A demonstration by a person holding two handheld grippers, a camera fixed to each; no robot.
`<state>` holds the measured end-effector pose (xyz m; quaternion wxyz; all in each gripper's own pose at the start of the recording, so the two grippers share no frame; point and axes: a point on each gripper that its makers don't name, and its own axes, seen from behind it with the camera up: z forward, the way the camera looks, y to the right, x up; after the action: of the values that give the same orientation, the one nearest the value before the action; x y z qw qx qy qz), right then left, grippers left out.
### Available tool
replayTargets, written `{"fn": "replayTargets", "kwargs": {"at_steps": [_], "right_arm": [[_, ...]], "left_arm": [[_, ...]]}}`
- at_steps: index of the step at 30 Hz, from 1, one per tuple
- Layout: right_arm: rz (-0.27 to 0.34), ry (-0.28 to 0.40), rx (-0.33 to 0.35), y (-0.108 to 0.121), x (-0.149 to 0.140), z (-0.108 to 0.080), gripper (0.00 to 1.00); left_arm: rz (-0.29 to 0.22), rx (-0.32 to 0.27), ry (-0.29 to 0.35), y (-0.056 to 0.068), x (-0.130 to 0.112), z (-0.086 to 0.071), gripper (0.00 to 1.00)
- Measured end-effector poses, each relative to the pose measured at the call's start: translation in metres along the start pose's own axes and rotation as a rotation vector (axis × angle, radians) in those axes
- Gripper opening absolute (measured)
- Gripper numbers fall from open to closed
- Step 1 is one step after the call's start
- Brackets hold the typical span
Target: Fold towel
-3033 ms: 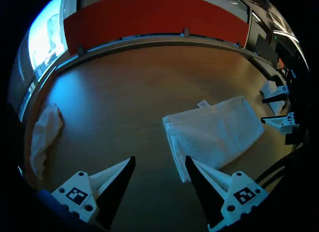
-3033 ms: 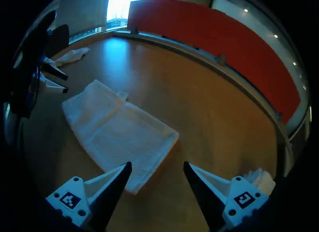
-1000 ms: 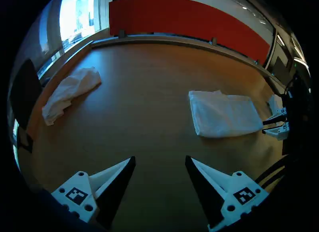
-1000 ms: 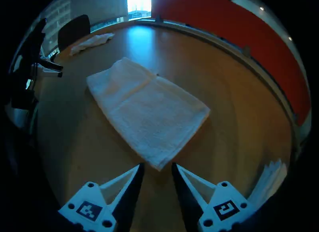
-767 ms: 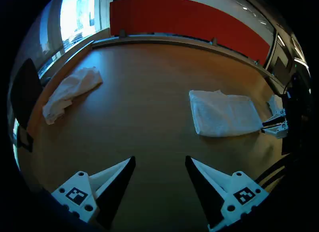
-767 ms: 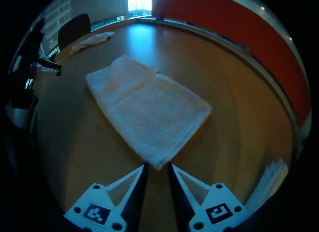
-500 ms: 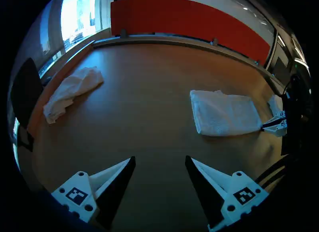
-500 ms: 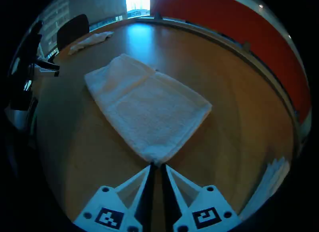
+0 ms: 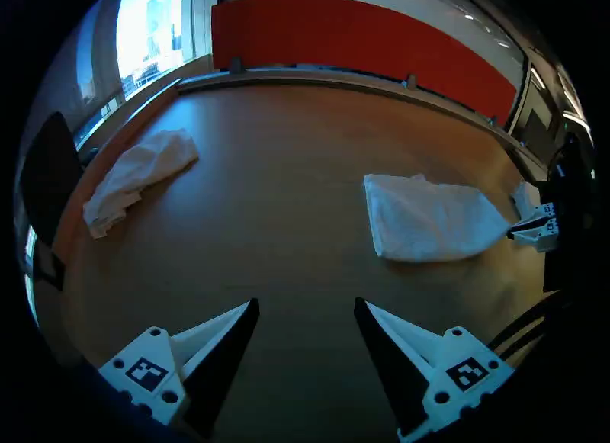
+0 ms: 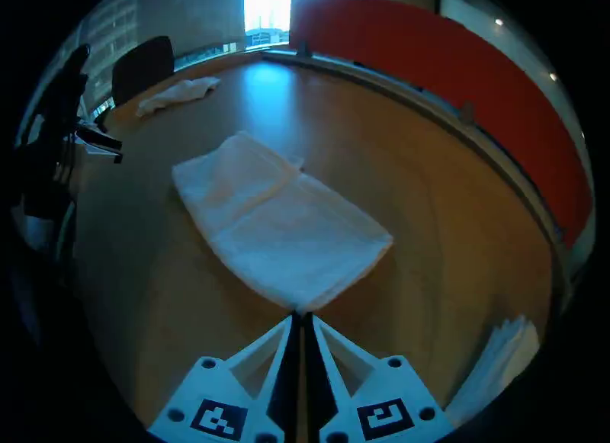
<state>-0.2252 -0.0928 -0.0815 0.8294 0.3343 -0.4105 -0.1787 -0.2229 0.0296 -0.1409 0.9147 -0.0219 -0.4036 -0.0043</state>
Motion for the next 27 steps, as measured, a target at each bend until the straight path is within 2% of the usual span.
{"fn": "replayTargets", "kwargs": {"at_steps": [12,21,27], "right_arm": [[-0.049,0.104,-0.058,0.011,0.054,-0.035,0.07],[-0.109,0.142,-0.074,0.016,0.08,-0.055,0.06],[-0.128,0.164,-0.081,0.017,0.093,-0.063,0.06]], "left_arm": [[-0.003,-0.009,0.021,0.003,0.013,-0.005,0.92],[-0.008,-0.021,0.034,0.008,0.021,-0.008,0.92],[-0.005,-0.023,0.039,0.008,0.025,-0.009,0.92]]}}
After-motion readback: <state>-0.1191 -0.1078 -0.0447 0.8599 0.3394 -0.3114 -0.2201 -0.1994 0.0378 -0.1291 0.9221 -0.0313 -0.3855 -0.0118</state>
